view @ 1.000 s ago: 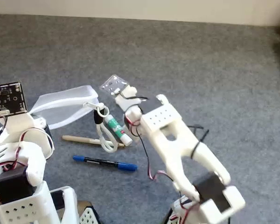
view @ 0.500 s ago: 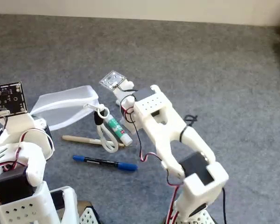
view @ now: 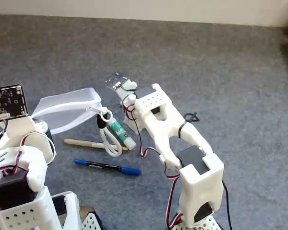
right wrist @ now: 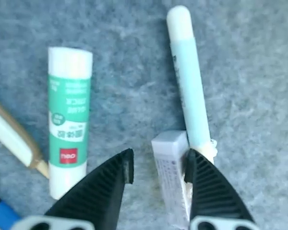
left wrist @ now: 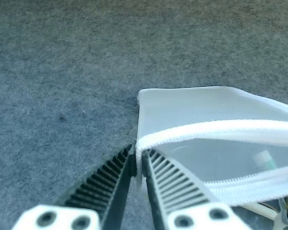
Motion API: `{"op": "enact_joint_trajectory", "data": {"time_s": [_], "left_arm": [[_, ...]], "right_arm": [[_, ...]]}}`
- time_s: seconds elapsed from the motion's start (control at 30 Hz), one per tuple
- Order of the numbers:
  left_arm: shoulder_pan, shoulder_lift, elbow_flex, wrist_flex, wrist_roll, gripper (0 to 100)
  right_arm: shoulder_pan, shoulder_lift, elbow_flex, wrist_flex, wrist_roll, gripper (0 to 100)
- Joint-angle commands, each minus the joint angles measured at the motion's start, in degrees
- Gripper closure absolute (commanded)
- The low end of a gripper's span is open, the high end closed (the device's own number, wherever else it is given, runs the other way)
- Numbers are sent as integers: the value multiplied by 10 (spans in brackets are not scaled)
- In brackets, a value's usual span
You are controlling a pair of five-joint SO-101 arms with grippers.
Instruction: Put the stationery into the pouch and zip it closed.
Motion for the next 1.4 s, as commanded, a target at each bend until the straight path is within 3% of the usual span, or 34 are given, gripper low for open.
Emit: {"op": "enact_joint_trajectory", "data": {"time_s": [0.0, 0.37, 0.63, 0.93, 1.1, 1.37], "left_arm": [[-10, 11, -28, 2, -3, 993], [-10, 11, -28, 6, -3, 993], [-10, 11, -29, 10, -3, 993], [-10, 11, -29, 10, -3, 993], [-8, 11, -29, 6, -2, 993], [-6, 11, -31, 5, -2, 993]], "right_arm": [[6, -3, -15, 0, 6, 848], [6, 7, -12, 1, 6, 853], [5, 58, -18, 23, 6, 986], [15, 56, -73, 101, 4, 995], [17, -8, -71, 111, 1, 995], [16, -150, 70, 46, -25, 995]]}}
